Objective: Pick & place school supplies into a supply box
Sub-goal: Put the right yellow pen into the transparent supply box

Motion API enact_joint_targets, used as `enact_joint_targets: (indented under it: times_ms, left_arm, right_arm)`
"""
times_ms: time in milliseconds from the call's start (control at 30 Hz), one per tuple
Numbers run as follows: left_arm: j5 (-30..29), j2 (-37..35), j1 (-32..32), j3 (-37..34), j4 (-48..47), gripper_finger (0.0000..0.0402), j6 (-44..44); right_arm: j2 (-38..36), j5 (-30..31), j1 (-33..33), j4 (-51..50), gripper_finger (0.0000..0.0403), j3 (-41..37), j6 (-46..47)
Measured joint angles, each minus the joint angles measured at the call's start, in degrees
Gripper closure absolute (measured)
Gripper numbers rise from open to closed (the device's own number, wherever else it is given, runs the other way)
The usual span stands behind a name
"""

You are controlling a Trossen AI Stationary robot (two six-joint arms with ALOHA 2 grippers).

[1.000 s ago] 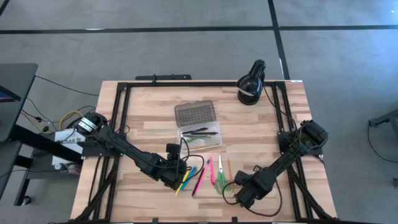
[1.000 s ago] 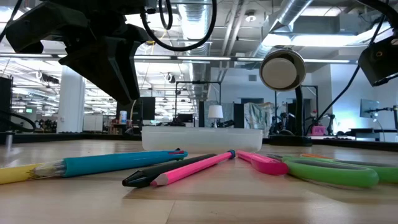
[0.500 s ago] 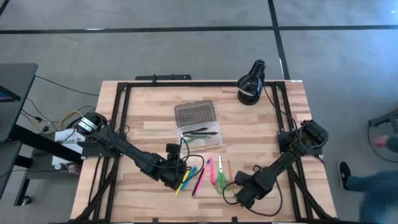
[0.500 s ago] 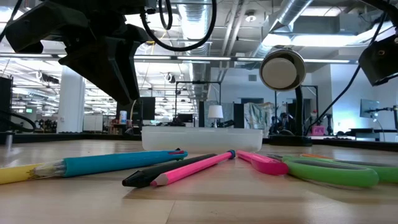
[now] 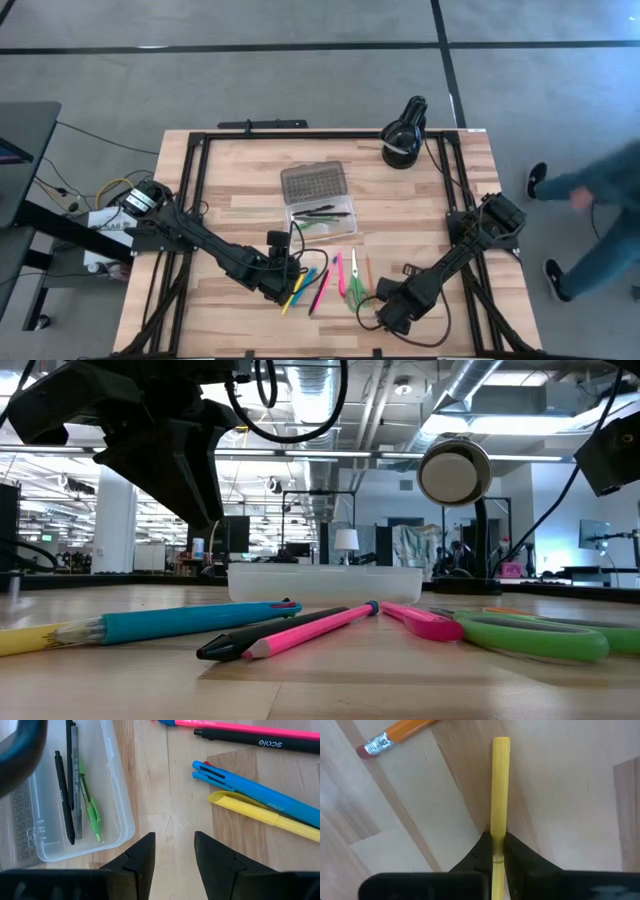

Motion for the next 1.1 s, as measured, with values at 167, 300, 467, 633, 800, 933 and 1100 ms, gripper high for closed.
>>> enact_joint_targets:
  times_ms: [167, 300, 467, 633, 800, 933, 1100]
  left_arm:
    - [1.0, 0.0, 0.0, 0.0, 0.0, 0.0269, -0.4]
    - [1.1, 0.0, 0.0, 0.0, -0.1, 0.0269, -0.4]
    - [1.2, 0.0, 0.0, 0.0, -1.1, 0.0269, -1.2]
    - [1.2, 0.0, 0.0, 0.0, -3.2, 0.0269, -4.0]
    - [1.1, 0.0, -0.8, 0.0, -5.0, 0.0269, -6.4]
    - [1.1, 0.0, -2.3, 0.0, -5.9, 0.0269, -8.1]
    - [0.7, 0.0, -4.5, 0.0, -6.4, 0.0269, -10.4]
  right_arm:
    - [0.4, 4.2, -1.2, -4.6, 0.0392, 2.0, -4.7]
    - [0.3, 5.8, -2.4, -8.3, 0.039, 3.4, -6.9]
    - [0.3, 6.6, -3.9, -12.3, 0.0393, 4.6, -11.0]
    - [0.1, 9.3, -6.7, -15.1, 0.0391, 7.2, -16.6]
    - [0.0, 12.9, -10.0, -17.3, 0.0393, 10.6, -23.4]
    - [0.0, 17.0, -13.5, -17.9, 0.0392, 13.8, -29.9]
    - [0.0, 21.5, -19.3, -15.8, 0.0393, 17.1, -40.4]
